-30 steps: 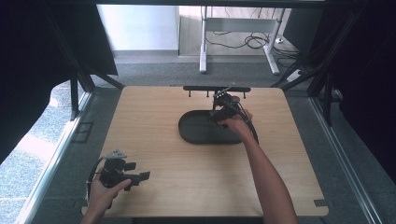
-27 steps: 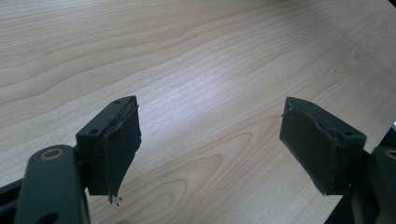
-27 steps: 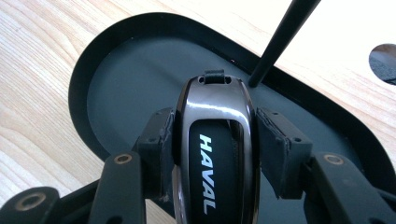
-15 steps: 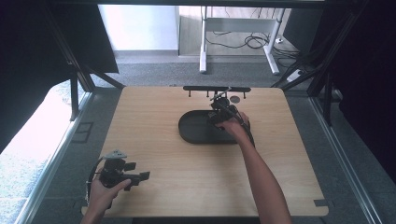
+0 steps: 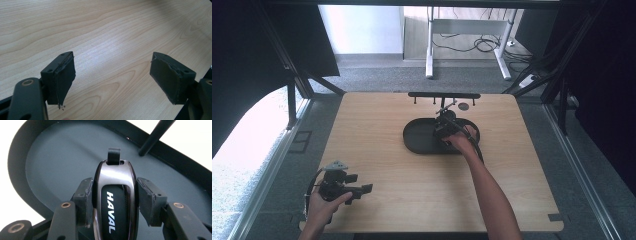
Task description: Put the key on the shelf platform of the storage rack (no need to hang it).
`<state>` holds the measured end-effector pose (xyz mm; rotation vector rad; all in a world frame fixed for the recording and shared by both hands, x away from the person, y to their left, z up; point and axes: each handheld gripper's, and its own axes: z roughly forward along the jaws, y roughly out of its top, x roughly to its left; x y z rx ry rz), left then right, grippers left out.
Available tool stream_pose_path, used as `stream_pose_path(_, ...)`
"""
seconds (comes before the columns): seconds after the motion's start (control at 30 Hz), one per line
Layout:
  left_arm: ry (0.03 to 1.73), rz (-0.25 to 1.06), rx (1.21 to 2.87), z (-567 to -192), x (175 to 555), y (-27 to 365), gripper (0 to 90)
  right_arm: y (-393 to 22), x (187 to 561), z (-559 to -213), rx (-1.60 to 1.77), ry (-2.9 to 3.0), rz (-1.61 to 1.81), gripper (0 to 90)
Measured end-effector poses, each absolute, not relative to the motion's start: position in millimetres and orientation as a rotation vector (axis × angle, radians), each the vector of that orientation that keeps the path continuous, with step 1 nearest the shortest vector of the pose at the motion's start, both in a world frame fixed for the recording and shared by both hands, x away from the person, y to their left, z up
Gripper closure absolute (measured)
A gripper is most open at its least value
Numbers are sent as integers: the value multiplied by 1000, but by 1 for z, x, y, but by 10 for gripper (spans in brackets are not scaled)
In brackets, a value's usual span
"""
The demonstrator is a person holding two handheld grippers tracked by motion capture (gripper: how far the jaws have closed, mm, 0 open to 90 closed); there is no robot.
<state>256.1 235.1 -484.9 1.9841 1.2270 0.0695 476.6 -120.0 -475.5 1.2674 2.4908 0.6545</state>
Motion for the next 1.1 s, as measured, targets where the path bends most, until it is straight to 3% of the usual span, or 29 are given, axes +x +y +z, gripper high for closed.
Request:
stream_pose_path(0.93, 1221, 67, 1992, -485, 256, 234, 206, -122, 479, -509, 1327, 2484, 574, 483)
stream_pose_path(1.1, 1224, 67, 1990, -485, 256, 234, 206, -121, 477, -505, 1318, 2477, 606, 401)
